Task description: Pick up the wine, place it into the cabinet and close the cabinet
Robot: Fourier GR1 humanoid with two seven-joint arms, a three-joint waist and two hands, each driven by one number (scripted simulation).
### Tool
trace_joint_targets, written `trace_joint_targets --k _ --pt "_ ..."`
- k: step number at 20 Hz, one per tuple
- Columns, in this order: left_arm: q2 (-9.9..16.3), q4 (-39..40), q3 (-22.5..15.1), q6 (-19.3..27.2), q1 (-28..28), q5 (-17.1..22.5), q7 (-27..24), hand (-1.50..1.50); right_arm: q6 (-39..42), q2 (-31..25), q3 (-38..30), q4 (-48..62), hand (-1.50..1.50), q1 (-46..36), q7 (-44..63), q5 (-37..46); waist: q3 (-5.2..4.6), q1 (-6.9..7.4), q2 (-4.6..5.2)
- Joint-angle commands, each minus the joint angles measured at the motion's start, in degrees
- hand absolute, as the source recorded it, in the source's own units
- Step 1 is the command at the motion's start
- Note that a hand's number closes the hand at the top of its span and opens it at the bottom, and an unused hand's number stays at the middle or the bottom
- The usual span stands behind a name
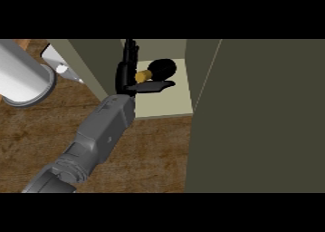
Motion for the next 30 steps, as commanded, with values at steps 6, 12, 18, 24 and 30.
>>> trace_joint_targets --k 6,12,18,24,30 --pt "0.1 -9.6 -11.1 2.9 9.9 9.7 1.7 -1.5 0.4 -1.0 -2.3 -0.7 -1.5 -0.2 -0.3 -2.6 0.08 0.65 -0.66" --pt "0.1 -29.3 -27.1 15.2 20.4 15.5 6.2 -1.5 -1.6 0.1 -0.9 -0.9 -1.5 -0.3 1.0 0.8 0.07 2.92 -1.06" --pt "0.1 -46.8 -35.5 22.7 32.0 12.4 7.0 -1.5 0.4 -2.7 -7.4 -5.2 -1.5 3.2 0.6 -4.3 0.14 4.55 -1.08" --pt "0.1 -64.6 -40.8 30.6 40.7 7.7 11.4 -1.5 -3.3 -0.8 -2.3 -4.9 -1.5 -0.2 4.3 1.2 0.1 5.0 -1.04" --pt "5.3 -76.5 -41.3 36.6 46.7 1.6 16.7 -1.5 -0.3 -2.9 -5.0 -6.1 -1.5 4.2 1.0 -2.3 0.13 4.58 -0.86"
